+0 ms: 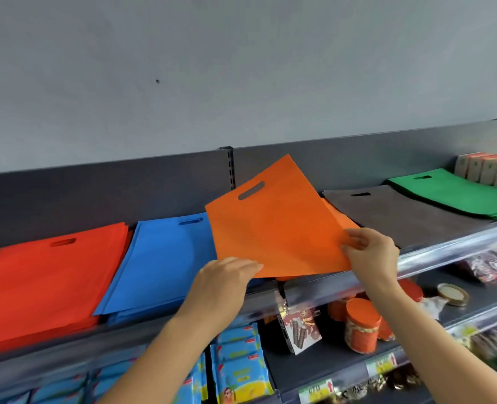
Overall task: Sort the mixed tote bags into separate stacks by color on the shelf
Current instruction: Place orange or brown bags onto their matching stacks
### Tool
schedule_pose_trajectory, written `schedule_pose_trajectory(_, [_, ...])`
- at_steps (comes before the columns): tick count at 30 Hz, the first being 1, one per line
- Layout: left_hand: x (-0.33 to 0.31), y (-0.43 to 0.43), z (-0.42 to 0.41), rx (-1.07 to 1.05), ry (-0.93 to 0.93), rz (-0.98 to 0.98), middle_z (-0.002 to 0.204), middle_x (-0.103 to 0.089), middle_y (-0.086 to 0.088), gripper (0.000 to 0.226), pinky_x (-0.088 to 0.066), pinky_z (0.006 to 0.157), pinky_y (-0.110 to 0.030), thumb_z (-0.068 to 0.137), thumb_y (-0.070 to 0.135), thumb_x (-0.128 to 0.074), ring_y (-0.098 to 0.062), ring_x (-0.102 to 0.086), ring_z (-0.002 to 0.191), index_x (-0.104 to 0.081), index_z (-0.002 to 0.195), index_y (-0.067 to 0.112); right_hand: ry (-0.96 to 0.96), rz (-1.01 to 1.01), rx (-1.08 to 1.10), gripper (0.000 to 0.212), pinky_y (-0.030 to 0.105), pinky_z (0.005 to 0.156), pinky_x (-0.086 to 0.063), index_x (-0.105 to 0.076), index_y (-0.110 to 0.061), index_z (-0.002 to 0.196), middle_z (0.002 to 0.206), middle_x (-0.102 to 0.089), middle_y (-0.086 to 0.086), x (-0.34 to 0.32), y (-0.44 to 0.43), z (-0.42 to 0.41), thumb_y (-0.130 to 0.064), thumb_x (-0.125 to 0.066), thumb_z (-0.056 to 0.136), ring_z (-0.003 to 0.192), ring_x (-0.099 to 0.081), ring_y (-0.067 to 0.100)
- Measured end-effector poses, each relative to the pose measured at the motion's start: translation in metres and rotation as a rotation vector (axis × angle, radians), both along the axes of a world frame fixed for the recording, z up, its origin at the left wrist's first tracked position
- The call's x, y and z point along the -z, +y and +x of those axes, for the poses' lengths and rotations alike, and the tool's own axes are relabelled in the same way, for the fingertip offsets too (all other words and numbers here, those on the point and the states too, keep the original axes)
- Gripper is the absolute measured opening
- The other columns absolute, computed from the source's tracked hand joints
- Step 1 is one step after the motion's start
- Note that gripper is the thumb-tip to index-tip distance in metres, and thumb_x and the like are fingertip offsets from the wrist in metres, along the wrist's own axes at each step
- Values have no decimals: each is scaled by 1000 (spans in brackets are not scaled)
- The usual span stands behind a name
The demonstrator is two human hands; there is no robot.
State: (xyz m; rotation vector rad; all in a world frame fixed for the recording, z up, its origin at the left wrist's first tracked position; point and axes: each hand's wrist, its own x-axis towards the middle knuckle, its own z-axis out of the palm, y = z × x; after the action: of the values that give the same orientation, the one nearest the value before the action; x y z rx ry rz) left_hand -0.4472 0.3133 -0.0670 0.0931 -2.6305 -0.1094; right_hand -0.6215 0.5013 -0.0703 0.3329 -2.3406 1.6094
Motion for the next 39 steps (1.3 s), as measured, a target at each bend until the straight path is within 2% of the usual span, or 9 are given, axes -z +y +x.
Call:
schedule_pose_trajectory(5, [-8,25,-55,21,-52,-29,143,-44,9,49,-29,108,-31,98,5,-33,-12,-37,132,-41,141,26,67,84,91,38,38,84,-51,-65,-13,116,110,-67,11,-12,22,-38,1,-58,81,97,-61,29])
schedule_pose_trajectory(9, [4,40,-88,6,-243,-17,129,-57,0,45,-38,101,-39,95,2,-35,-23,-50,119,-51,134,20,199,500,139,48,47,98,-37,-52,-14,132,140,-46,8,-4,22,-49,-13,-63,85,128,-36,34])
schedule_pose_trajectory(13, [15,46,-99,-27,-405,-39,128,-55,-2,42,-40,96,-42,101,39,-31,-25,-50,118,-52,130,16,188,611,-210,29,38,97,-37,-66,-17,115,127,-58,3,19,0,-35,-30,-58,90,118,-49,29])
schedule_pose_trajectory(16, [13,47,-98,-30,-428,-38,146,-41,-2,46,-29,108,-41,102,38,-25,-21,-37,133,-47,136,16,242,761,-257,27,34,90,-40,-67,-26,107,117,-62,-6,34,-9,-26,-36,-46,95,106,-53,23])
schedule_pose_trajectory(22, [15,48,-87,-39,-296,-5,154,-26,3,39,-5,117,-45,103,21,-29,-17,-15,144,-41,141,20,221,782,-190,28,34,87,-38,-66,-24,108,114,-62,-2,29,-12,-21,-31,-42,94,102,-53,24])
schedule_pose_trajectory(25, [4,47,-61,-18,-161,-6,151,-33,3,39,-12,117,-39,104,25,-28,-15,-23,141,-42,140,19,240,753,-196,28,35,86,-41,-67,-17,109,115,-64,5,25,-16,-15,-24,-45,92,100,-55,28])
schedule_pose_trajectory(29, [-5,12,-1,-66,5,-51,133,-55,5,39,-37,103,-31,100,29,-32,-12,-50,124,-61,124,20,284,590,-279,33,33,89,-41,-59,-12,125,127,-60,6,12,-43,18,-20,-51,94,113,-55,27])
schedule_pose_trajectory(35, [4,-83,114,-334,8,-11,104,-70,10,33,-51,77,-23,86,37,-45,-8,-66,93,-73,99,26,362,460,-530,35,27,89,-41,-55,-16,129,134,-55,0,-2,-125,99,-26,-50,96,115,-55,20])
schedule_pose_trajectory(39, [11,-150,211,-520,-1,-13,104,-70,10,40,-54,76,-27,87,42,-39,-11,-66,93,-73,100,25,416,470,-685,35,28,95,-40,-53,-21,131,135,-52,-4,-5,-197,169,-29,-47,97,124,-47,16])
